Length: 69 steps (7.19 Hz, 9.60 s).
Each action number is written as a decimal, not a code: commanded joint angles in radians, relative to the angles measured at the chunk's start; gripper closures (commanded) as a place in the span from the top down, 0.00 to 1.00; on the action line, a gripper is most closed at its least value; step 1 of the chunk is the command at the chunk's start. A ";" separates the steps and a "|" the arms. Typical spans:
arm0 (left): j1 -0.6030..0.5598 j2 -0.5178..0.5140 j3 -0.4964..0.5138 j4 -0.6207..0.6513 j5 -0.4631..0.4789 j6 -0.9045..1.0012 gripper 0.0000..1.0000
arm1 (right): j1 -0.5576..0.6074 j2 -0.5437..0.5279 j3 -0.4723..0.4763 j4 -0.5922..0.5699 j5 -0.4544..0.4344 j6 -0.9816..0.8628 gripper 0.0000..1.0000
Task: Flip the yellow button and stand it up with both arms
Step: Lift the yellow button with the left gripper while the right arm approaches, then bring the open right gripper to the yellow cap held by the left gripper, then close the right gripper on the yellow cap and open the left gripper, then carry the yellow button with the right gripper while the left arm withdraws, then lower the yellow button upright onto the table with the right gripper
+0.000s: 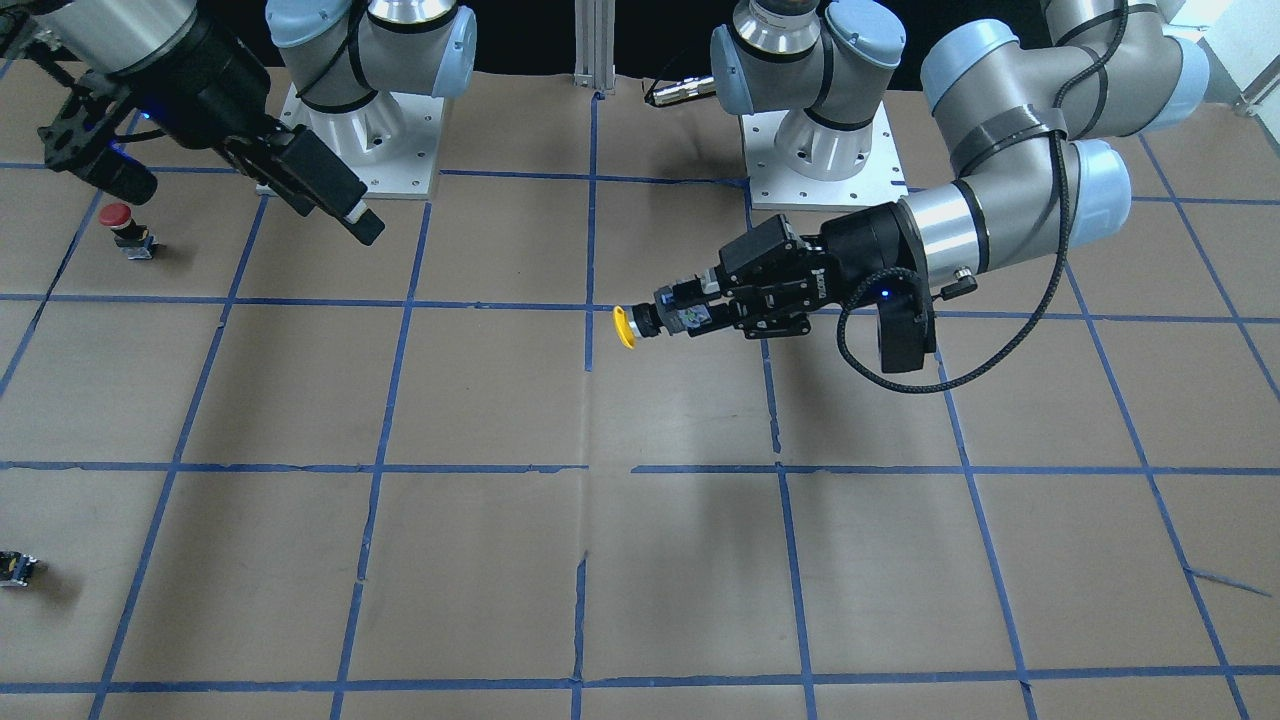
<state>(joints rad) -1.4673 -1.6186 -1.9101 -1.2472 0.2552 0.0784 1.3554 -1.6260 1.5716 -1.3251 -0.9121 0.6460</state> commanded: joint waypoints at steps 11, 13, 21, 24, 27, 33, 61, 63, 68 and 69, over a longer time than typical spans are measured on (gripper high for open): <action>-0.110 0.031 0.005 0.071 -0.168 -0.158 0.01 | -0.046 0.014 0.054 0.480 0.453 0.158 1.00; -0.110 0.028 0.005 0.071 -0.169 -0.158 0.01 | -0.024 0.014 0.059 0.448 0.455 0.170 1.00; -0.111 0.039 0.008 0.069 -0.169 -0.160 0.01 | 0.025 0.017 0.082 0.466 0.544 0.173 0.96; -0.111 0.055 -0.003 0.068 -0.168 -0.164 0.01 | 0.024 0.009 0.077 0.466 0.547 0.172 0.60; -0.111 0.060 -0.004 0.068 -0.165 -0.164 0.04 | 0.018 0.011 0.079 0.468 0.553 0.166 0.15; -0.111 0.069 0.005 0.068 -0.149 -0.294 0.98 | -0.037 0.015 0.073 0.458 0.541 0.173 0.06; -0.091 -0.012 0.431 -0.291 1.374 -0.150 1.00 | -0.595 0.337 0.308 -0.680 -0.433 -3.034 0.07; -0.085 -0.010 0.431 -0.291 1.316 -0.143 1.00 | -0.601 0.338 0.306 -0.637 -0.439 -3.103 0.07; -0.084 0.000 0.430 -0.290 1.323 -0.141 1.00 | -0.610 0.368 0.306 -0.641 -0.450 -3.128 0.10; -0.084 -0.001 0.430 -0.290 1.323 -0.141 1.00 | -0.610 0.371 0.306 -0.645 -0.449 -3.129 0.12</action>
<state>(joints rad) -1.5509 -1.6209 -1.4798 -1.5366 1.5776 -0.0629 0.7456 -1.2624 1.8776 -1.9671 -1.3612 -2.4833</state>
